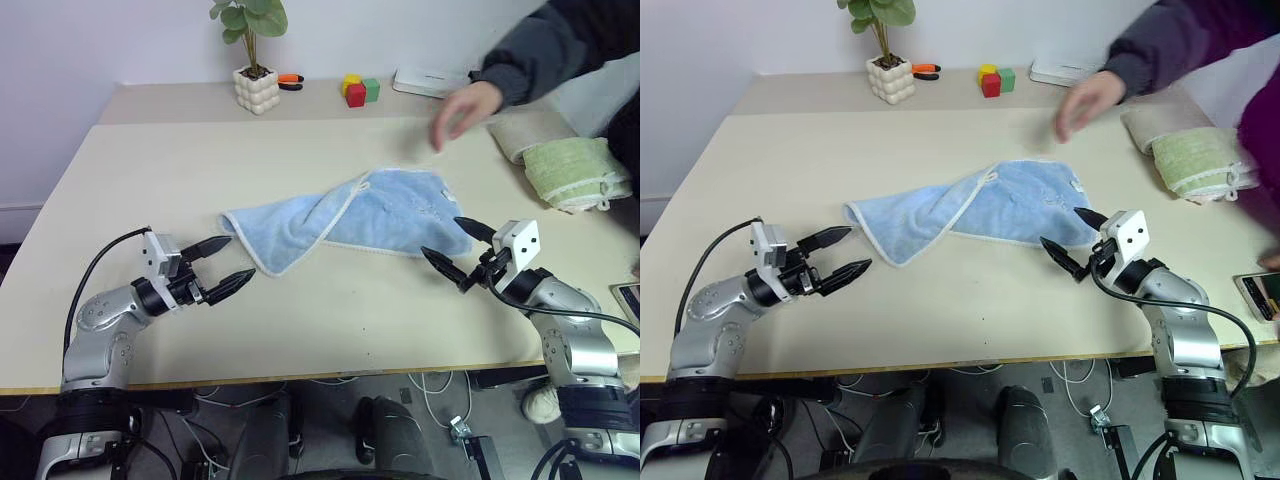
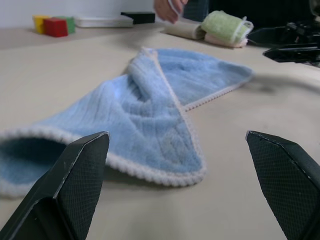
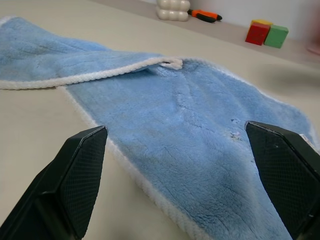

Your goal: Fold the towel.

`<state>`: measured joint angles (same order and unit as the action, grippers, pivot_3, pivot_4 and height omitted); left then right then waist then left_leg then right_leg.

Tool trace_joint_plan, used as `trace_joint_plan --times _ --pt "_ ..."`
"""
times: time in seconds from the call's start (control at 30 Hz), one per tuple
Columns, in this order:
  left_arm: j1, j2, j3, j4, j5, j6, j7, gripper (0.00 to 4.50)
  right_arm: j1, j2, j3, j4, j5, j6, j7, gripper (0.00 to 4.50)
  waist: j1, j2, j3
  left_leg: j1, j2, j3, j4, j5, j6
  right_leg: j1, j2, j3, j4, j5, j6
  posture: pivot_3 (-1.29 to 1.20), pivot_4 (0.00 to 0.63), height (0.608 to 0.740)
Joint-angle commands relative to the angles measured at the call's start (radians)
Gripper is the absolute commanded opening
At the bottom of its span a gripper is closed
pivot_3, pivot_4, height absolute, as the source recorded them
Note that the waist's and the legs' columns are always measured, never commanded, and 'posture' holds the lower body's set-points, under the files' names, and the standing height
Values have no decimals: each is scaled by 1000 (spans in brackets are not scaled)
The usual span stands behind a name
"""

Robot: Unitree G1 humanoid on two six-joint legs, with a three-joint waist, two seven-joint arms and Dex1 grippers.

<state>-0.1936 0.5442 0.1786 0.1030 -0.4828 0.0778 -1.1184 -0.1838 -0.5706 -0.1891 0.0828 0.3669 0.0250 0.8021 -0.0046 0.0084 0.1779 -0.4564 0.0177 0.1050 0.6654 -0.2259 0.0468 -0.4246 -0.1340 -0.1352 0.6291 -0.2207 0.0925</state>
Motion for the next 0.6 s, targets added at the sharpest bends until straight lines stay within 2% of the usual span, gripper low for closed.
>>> trace_joint_plan --times 0.03,0.2,0.43,0.6 --pt "-45 18 -32 -20 37 -40 -14 4475 -4 2 -20 -40 4 -14 -14 4500 1 0 0 0 0 0 0 0 0 0 0 0 0 0 0 0 150 740" --pt "-95 54 -83 -14 116 -105 -36 4475 -23 33 -5 -24 -7 -38 -42 4500 3 0 0 0 0 0 0 0 0 0 0 0 0 0 0 0 150 740" --pt "-161 117 -140 106 215 -177 -66 4475 -59 100 45 -42 -41 -55 -90 4500 9 0 0 0 0 1 0 0 0 0 0 0 0 0 0 0 150 740" --pt "-194 61 -172 128 192 -110 -44 4475 -74 171 92 -94 -46 -51 -117 4500 15 0 0 0 0 1 0 0 0 -1 1 0 0 0 0 0 150 740"
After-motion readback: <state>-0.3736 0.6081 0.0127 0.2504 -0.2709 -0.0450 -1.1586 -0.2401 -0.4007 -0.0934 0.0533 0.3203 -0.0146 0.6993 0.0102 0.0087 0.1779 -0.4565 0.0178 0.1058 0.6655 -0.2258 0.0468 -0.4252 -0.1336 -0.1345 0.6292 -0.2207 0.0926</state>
